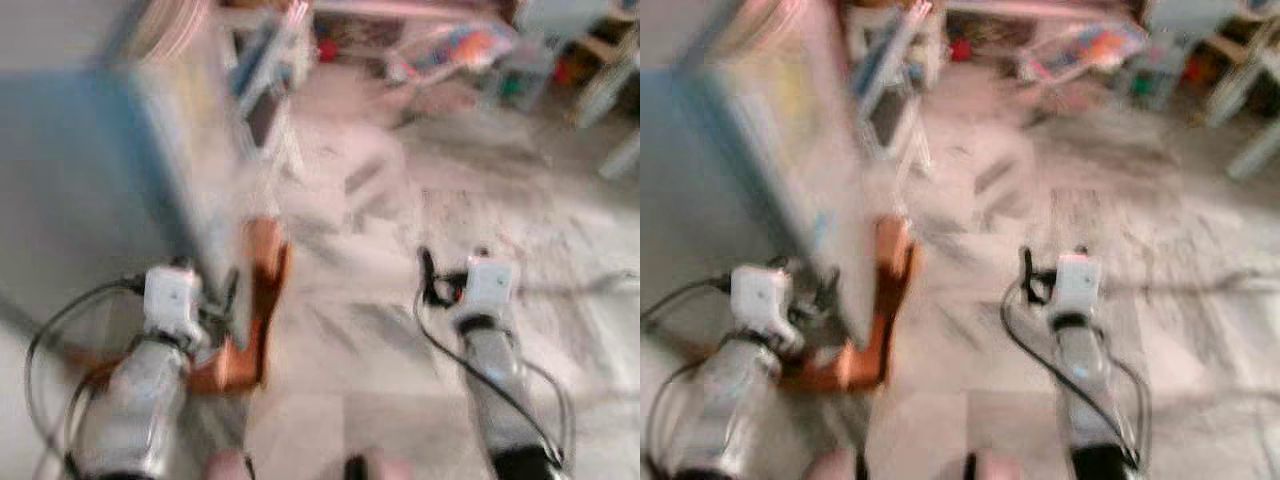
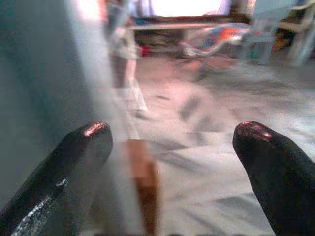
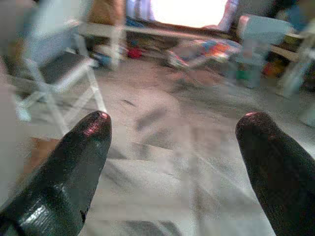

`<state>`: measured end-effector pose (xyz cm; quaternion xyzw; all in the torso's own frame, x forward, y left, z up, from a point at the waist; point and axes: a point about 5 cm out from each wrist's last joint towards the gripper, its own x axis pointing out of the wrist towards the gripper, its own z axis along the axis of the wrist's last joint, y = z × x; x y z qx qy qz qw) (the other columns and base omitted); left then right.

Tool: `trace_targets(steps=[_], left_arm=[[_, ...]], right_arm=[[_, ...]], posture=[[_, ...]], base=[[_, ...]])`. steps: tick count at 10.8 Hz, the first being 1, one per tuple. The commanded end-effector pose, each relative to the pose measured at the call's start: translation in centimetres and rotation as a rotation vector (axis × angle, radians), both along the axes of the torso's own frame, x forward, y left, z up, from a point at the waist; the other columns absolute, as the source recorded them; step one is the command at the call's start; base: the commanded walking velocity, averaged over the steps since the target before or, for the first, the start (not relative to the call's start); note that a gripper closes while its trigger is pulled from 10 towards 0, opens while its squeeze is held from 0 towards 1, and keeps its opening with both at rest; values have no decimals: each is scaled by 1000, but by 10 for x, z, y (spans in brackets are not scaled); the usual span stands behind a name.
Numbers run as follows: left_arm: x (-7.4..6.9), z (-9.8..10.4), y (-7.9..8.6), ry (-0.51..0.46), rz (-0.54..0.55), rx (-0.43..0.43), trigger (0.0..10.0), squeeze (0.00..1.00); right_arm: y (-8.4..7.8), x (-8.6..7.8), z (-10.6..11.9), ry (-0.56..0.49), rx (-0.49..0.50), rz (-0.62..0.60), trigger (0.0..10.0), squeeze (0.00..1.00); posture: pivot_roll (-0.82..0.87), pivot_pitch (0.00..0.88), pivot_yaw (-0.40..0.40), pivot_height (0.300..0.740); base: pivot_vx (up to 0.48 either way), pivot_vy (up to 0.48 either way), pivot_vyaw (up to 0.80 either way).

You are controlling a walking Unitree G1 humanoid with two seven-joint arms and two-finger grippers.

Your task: Restocking fridge

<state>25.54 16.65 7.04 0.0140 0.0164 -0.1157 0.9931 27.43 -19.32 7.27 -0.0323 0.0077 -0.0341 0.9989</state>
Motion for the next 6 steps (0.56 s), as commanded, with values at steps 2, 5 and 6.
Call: trace_targets(steps=[2, 5, 6], left_arm=[[-3, -2, 7, 12, 11, 24, 10000, 0], [2, -4, 17, 21, 83, 50, 10000, 0], [5, -4, 22, 21, 103, 57, 10000, 0]], right_arm=[[-1, -1, -1, 1, 5, -6, 10000, 0], [1, -2, -1, 0, 2, -1, 10000, 0], [1, -2, -1, 1, 0, -1, 10000, 0]], posture=[[68, 87, -65, 740], [64, 95, -64, 740], [63, 97, -64, 740]], base=[[0, 0, -344], [0, 0, 0], [0, 0, 0]])
